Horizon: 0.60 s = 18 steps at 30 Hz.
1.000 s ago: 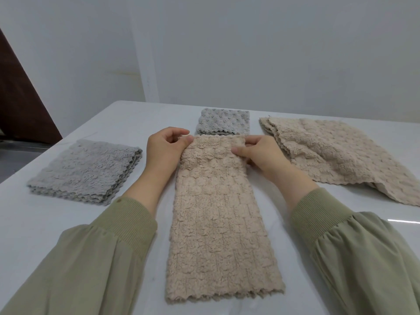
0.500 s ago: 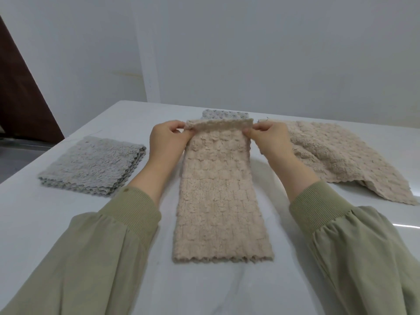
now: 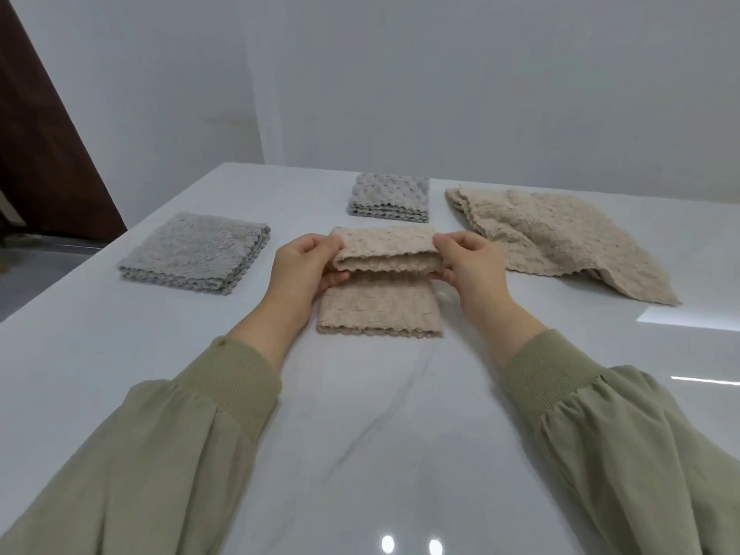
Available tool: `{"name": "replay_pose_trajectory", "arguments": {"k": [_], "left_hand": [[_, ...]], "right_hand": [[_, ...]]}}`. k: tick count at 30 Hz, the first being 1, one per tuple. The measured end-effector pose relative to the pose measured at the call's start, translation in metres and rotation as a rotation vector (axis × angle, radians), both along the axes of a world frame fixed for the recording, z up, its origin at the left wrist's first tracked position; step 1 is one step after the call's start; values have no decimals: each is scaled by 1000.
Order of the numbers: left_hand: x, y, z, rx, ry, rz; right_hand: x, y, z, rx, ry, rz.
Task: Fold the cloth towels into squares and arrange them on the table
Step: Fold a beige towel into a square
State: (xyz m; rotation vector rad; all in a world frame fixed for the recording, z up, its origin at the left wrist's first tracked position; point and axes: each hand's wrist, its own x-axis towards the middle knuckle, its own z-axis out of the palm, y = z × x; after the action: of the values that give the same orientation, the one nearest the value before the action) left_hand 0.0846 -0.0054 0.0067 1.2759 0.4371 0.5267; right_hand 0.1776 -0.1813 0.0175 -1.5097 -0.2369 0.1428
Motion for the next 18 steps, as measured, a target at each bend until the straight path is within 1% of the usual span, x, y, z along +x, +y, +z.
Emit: {"name": "replay_pose_trajectory", "arguments": {"k": [2,4,6,9,12,15,18], "left_hand": [[-13,-4,1,8,45,-31],[-23,-9,2,27,94,-58],[-31,-10,5,59,141,-75],[-38,-4,11,155,198,-109],[-43,1,15,222,253,-127],[-46,2,18,301,325,-172],[-47,2,19,356,354,-231]], "right_hand": [[-13,-5,1,-23,-32,-8],[-25,-9,0,-15,-25,-11],[-35,-13,-4,-84,-44,-19],[-42,-18,-9,-207,-129,-2],[-46,-17,-10,-265,-166,34],[-46,-16,-13,-344,-212,19],[-43,-17,-14,-353,-231,-11]]}}
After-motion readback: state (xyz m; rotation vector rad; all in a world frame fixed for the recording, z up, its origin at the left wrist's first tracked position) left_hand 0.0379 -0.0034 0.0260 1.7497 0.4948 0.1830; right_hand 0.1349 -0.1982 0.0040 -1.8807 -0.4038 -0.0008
